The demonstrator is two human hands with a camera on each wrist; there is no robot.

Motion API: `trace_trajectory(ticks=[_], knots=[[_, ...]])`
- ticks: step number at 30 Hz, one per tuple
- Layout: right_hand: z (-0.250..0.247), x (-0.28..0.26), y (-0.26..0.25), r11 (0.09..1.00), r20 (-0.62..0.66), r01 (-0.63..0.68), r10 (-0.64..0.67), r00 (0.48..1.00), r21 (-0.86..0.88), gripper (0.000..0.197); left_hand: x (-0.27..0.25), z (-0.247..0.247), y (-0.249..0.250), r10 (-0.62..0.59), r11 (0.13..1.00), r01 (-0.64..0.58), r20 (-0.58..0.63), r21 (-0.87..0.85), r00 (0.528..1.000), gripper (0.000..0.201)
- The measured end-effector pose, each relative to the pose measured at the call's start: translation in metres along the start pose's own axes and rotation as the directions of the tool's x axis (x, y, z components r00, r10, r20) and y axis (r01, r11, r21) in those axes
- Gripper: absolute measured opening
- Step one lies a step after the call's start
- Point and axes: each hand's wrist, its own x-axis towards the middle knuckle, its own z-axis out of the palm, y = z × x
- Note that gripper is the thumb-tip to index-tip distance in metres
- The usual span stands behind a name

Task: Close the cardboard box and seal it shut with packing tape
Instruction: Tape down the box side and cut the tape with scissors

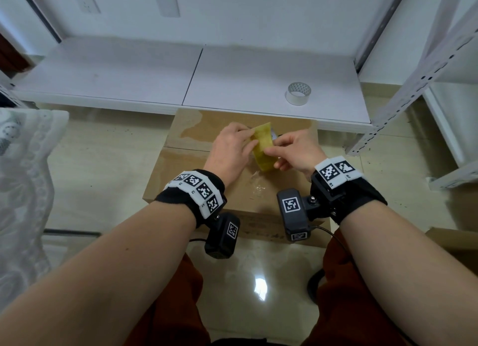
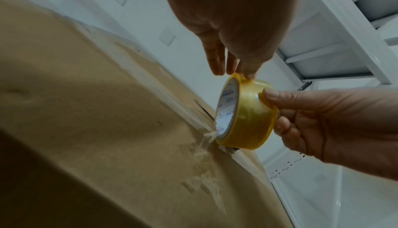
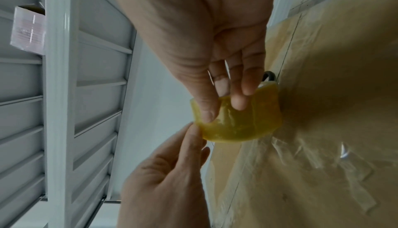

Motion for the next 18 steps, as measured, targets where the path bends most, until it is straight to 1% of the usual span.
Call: trace_trajectory(ticks=[1,3,8,15,18], knots=[[0.0006,-0.0003,-0.0003,1.000,-0.006,0.006,-0.006,1.000,-0.002,0.020,-0.0010,0.0015,-0.0008,0.028,1.000,-0.028,-0.020,0.015,0.999,0.026],[0.0016,-0.0009,-0.0008,1.000,-0.015,0.024,-0.024,1.000,0.001,0.015,-0.0014,0.0026,0.0000,0.050,0.998,-0.048,-0.056,0.048,0.997,0.019],[0.0023,-0.0029,-0.0029,0.998,0.006,0.059,-0.059,0.998,-0.001,0.010,0.0032,-0.0027,0.0021,0.013,1.000,-0.011,-0.109,0.019,0.994,0.011],[0.0056,-0.0046,-0.0038,0.995,0.013,0.094,-0.094,0.995,-0.028,0.008,0.0043,-0.0021,0.0012,-0.029,0.995,0.037,-0.088,0.095,0.996,0.010],[0.0051,-0.0032,-0.0032,0.996,0.004,0.089,-0.089,0.996,-0.028,0.015,0.0043,-0.0017,0.0033,-0.048,0.995,0.055,-0.087,0.080,0.995,0.010]])
